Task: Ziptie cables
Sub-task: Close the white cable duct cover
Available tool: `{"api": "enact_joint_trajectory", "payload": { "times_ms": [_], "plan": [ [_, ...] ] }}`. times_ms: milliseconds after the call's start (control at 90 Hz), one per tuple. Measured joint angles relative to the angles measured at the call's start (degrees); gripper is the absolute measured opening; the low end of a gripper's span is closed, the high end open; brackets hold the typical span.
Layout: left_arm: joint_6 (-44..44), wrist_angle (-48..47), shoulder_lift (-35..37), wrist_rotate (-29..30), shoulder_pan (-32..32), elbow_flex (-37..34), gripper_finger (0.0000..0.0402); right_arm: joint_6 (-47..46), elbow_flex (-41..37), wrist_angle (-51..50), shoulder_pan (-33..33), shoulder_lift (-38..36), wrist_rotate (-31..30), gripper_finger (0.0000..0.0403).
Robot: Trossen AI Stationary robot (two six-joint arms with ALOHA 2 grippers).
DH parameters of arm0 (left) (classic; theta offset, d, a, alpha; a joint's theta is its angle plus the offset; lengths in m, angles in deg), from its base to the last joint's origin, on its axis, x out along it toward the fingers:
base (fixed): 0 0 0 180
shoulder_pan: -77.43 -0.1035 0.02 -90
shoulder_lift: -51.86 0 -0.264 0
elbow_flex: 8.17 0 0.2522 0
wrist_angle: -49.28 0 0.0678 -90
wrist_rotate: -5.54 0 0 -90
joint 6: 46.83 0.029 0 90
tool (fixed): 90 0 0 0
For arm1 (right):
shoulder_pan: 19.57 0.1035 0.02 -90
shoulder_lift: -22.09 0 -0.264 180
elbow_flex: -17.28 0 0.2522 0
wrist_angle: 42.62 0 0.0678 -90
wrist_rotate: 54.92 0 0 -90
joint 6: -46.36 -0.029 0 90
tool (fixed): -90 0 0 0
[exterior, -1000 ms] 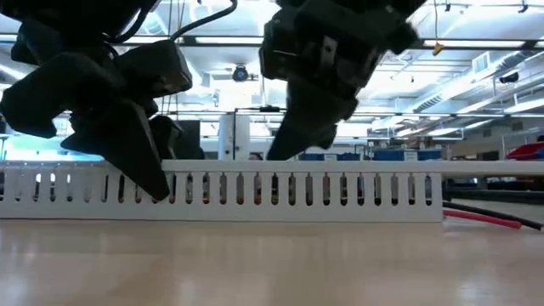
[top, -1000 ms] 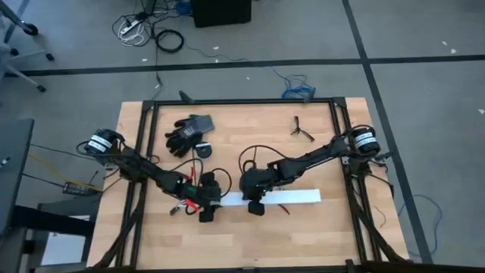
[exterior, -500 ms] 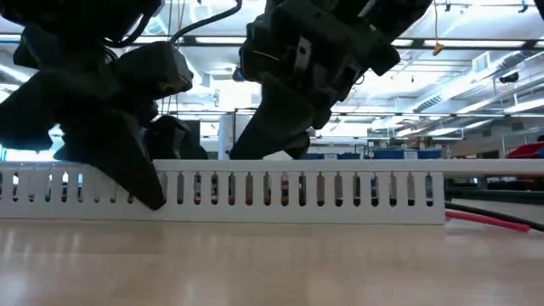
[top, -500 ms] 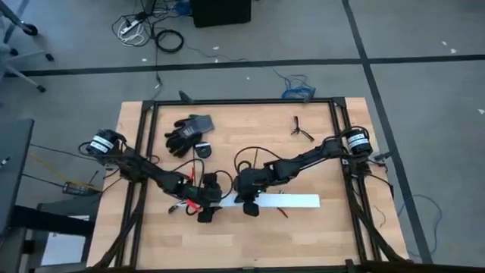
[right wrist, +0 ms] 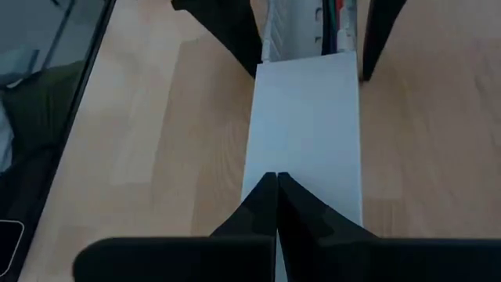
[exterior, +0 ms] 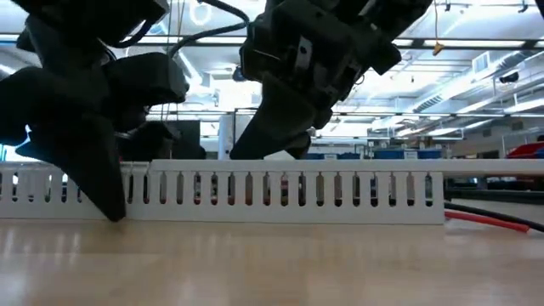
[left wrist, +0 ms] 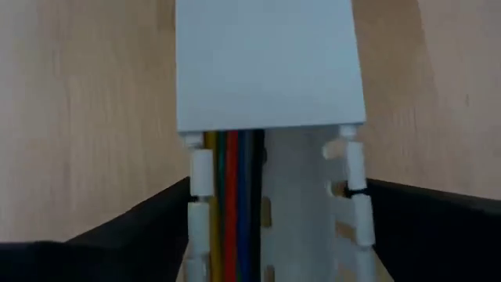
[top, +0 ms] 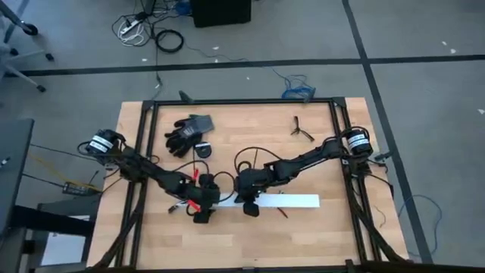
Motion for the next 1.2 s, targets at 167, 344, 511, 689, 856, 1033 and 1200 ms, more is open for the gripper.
{"api": "enact_joint_trajectory", "payload": {
  "times_ms": [167, 344, 511, 689, 856, 1033, 1200],
  "plan": [
    [1.23, -4.98, 0.02, -0.48, 0.04, 2.02, 0.0319, -0.56, -0.04, 0.0, 0.23, -0.02, 0.07, 0.0],
    [1.16, -8.41, 0.06, -1.27, 0.07, 2.12, 0.0319, -0.57, -0.07, -0.22, 0.7, -0.04, 0.21, 0.0],
    [2.0, -6.02, 0.09, -1.15, 0.07, 2.1, 0.0312, -0.57, -0.09, -0.24, 0.69, -0.04, 0.42, 0.0],
    [2.41, -6.06, 0.09, -1.07, 0.07, 2.1, 0.0284, -0.61, -0.12, 0.0, 0.69, -0.04, 0.45, 0.0],
    [2.45, -5.93, 0.09, -0.87, 0.07, 2.1, 0.0248, -0.55, -0.27, 1.42, 0.03, 0.07, 3.19, 0.0],
    [2.58, -5.36, 0.15, -1.16, 0.13, 2.07, 0.023, 0.61, -0.38, 4.79, -1.43, 0.73, 7.23, 0.0],
    [2.47, -5.13, 0.15, -1.03, 0.07, 2.03, 0.0239, 2.93, -0.39, 8.17, -2.37, 0.92, 6.43, 0.0]
  ]
}}
